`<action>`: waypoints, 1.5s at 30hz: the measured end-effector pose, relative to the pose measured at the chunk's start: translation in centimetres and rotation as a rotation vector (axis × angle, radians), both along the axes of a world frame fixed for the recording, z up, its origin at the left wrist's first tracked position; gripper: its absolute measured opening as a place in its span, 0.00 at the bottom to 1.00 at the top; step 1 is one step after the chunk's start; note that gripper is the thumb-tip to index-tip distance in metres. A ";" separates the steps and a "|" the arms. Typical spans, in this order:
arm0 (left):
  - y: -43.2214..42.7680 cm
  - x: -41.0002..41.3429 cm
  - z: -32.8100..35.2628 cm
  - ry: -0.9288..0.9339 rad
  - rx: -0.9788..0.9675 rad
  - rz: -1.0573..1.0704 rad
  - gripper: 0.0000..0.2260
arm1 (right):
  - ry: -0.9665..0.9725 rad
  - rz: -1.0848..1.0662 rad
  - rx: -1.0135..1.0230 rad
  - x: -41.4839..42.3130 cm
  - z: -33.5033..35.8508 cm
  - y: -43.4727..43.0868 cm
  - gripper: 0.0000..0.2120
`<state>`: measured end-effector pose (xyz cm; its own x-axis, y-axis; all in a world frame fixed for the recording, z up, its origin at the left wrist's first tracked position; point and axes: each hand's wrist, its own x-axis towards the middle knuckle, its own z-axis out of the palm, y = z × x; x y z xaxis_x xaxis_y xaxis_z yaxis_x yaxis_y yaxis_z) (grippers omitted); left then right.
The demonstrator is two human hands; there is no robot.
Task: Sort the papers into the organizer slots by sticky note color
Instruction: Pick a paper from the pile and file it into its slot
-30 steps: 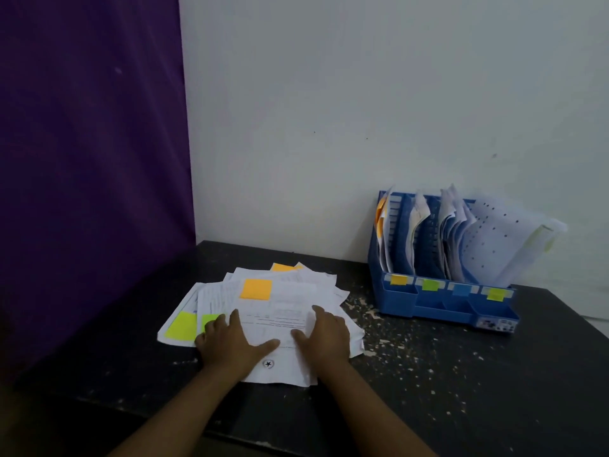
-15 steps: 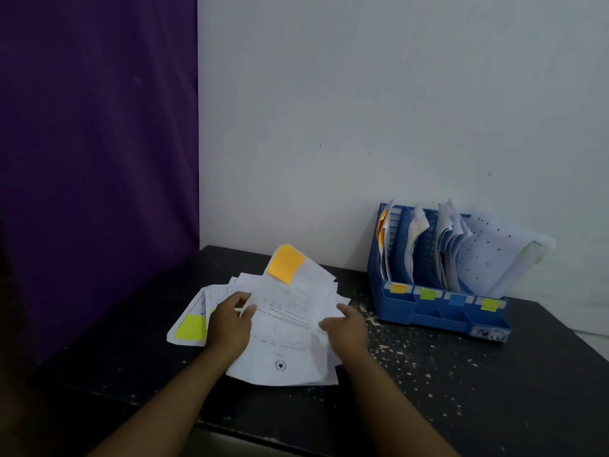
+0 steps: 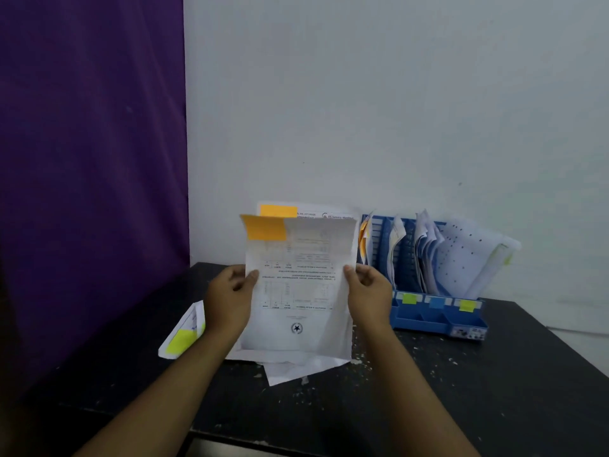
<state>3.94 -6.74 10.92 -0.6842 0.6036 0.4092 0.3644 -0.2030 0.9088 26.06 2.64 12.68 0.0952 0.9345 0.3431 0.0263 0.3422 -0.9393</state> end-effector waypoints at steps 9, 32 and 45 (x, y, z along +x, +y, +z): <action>-0.2 -0.6 -4.7 0.053 -0.343 0.028 0.06 | -0.195 -0.029 -0.191 0.1 -6.1 0.2 0.03; 1.0 0.5 -1.3 0.007 -0.056 -0.046 0.07 | -0.073 0.118 -0.130 -0.6 -3.9 0.7 0.08; 0.6 2.4 2.6 -0.052 0.086 -0.107 0.05 | 0.135 0.077 0.063 1.4 2.7 -0.8 0.06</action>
